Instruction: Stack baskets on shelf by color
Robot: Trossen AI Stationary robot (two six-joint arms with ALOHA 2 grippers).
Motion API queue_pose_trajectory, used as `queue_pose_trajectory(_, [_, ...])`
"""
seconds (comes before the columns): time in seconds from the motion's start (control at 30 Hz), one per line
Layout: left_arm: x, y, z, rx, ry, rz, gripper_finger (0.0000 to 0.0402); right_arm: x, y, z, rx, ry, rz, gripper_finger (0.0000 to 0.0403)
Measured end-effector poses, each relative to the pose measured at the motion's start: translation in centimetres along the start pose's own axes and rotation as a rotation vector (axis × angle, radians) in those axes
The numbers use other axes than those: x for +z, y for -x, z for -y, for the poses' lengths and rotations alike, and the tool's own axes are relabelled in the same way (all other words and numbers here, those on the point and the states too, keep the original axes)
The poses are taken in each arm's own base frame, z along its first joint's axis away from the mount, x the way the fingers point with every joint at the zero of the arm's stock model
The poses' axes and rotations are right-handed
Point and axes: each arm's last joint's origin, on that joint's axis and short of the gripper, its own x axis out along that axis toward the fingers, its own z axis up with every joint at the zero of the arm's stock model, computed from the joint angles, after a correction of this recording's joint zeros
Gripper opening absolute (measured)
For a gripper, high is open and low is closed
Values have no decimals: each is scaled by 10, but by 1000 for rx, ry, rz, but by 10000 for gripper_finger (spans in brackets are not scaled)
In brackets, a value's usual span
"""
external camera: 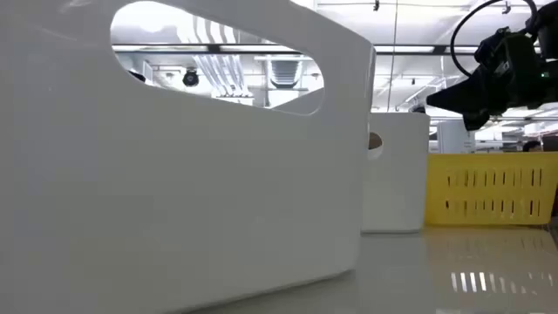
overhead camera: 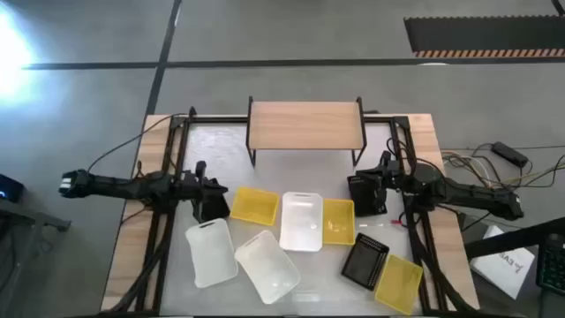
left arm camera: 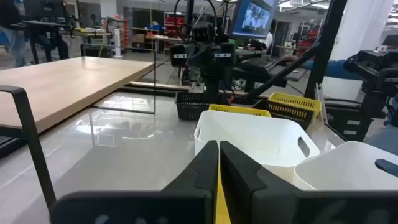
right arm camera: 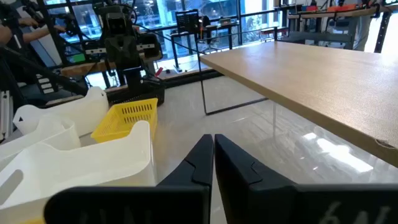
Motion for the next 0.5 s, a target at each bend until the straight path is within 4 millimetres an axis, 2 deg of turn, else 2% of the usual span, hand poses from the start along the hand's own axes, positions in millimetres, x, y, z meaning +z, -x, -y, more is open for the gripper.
queue_pose_trajectory(0.5, [0, 0, 0, 0, 0, 0, 0, 0, 0, 0, 0, 0, 0, 9])
